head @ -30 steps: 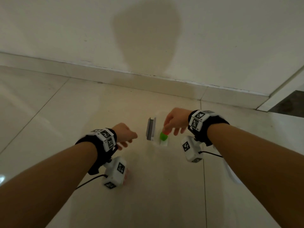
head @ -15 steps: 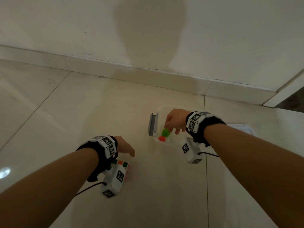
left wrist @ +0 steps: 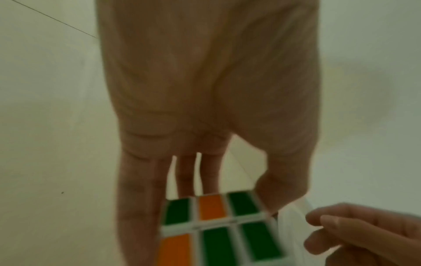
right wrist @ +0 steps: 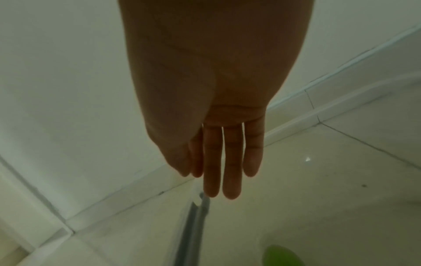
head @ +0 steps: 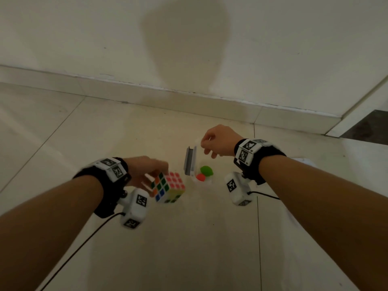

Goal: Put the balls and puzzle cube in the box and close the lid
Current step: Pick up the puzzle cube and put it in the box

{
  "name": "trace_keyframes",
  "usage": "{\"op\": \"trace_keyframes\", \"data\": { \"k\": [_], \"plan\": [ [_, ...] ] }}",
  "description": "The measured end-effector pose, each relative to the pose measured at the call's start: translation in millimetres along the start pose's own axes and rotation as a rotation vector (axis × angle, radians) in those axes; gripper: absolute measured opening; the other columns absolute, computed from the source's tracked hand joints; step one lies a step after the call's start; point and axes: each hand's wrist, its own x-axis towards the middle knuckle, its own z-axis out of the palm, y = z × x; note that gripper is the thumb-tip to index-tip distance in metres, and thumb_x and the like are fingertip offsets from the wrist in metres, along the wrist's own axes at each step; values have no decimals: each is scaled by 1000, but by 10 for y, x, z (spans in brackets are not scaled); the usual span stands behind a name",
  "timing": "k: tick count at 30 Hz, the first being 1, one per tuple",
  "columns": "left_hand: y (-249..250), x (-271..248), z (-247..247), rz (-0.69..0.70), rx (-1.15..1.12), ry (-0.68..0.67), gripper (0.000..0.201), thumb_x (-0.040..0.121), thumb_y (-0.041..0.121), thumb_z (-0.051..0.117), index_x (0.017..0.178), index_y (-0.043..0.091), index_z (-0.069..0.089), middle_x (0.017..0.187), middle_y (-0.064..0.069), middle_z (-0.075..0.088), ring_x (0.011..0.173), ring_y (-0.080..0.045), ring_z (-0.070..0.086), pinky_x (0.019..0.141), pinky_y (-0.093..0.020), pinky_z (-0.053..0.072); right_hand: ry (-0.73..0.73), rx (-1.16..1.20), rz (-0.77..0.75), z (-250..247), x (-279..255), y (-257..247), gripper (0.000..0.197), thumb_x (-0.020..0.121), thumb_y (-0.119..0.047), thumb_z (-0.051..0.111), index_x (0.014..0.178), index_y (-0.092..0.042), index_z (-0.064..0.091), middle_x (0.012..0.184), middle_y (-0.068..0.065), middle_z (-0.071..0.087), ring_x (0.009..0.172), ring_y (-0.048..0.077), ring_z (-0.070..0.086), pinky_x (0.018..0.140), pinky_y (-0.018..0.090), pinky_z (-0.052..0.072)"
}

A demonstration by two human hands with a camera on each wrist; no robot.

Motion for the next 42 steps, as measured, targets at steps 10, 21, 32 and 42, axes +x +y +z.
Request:
{"op": "trace_keyframes", "data": {
  "k": [10,21,32,42],
  "plan": [
    [428,-231,83,405,-511,-78,17,85,24,55,87,7,57,90,-12,58,83,-29,60,84,-43,51,-428,460,118,-144,-174,-347,60,88,-56,56,127,-11,61,116,16,71,106,32,69,91,47,57],
    [550,56,447,274,-83,366,40,91,28,60,126,9,58,125,-12,60,113,-29,58,85,-41,54,-256,-128,275,-473,-182,224,54,72,-41,81,118,-16,70,107,4,72,97,24,69,91,43,58],
    [556,266,705,134,-39,218,48,89,19,66,130,4,48,110,-16,58,107,-35,62,90,-52,55,-373,-759,103,13,9,592,75,61,-35,89,126,-18,55,121,6,59,106,27,59,89,40,54],
    [552,315,755,149,-119,209,21,88,12,62,106,4,55,85,-13,58,81,-32,61,83,-52,58,-333,-787,14,216,89,754,68,70,-35,81,129,-19,52,122,7,60,104,29,60,74,34,46]
  ]
}}
